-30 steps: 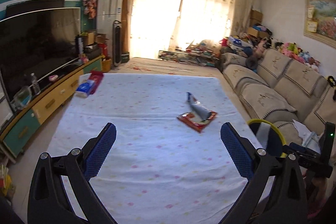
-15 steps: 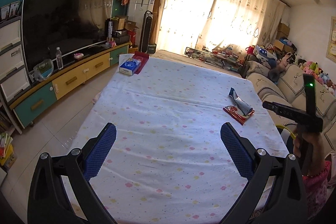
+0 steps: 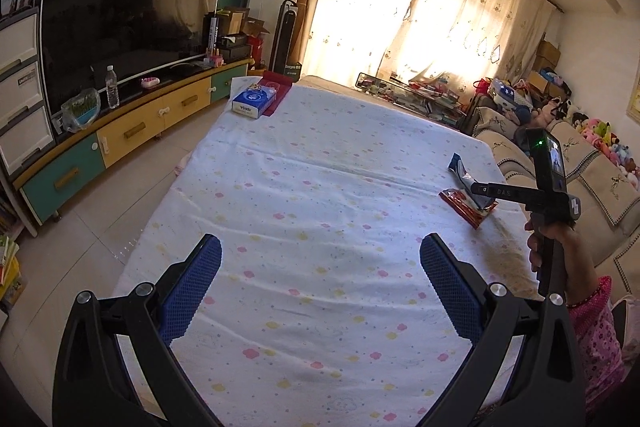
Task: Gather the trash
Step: 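Grasp the white-and-blue tube with the right gripper and lift, then drop the tube into the yellow bin by opening the right gripper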
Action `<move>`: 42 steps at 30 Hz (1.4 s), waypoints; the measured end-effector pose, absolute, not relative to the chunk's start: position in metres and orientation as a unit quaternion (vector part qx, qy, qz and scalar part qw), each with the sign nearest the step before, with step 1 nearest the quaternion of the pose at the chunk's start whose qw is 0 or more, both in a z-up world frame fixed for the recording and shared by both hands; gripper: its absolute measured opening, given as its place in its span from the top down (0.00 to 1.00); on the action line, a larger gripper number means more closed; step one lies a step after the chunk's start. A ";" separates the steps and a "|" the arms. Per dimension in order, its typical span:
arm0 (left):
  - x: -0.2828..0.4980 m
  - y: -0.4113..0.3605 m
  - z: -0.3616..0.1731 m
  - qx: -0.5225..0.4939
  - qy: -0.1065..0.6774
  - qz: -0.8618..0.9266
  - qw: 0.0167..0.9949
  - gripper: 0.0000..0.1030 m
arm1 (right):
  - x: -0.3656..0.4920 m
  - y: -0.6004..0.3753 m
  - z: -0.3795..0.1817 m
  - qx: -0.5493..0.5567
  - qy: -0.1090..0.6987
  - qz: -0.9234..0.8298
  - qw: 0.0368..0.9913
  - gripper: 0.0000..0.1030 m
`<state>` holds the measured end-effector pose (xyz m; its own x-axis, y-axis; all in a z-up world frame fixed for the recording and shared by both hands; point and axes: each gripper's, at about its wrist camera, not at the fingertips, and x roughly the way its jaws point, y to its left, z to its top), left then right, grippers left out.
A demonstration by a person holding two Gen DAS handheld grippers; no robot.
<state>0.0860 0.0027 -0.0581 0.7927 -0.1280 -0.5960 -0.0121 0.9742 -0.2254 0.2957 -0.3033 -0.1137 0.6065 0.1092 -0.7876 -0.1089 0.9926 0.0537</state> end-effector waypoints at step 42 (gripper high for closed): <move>0.086 -0.074 -0.067 -0.043 0.348 -0.086 0.932 0.05 | 0.077 -0.505 -0.124 0.122 0.374 -0.121 0.911 0.78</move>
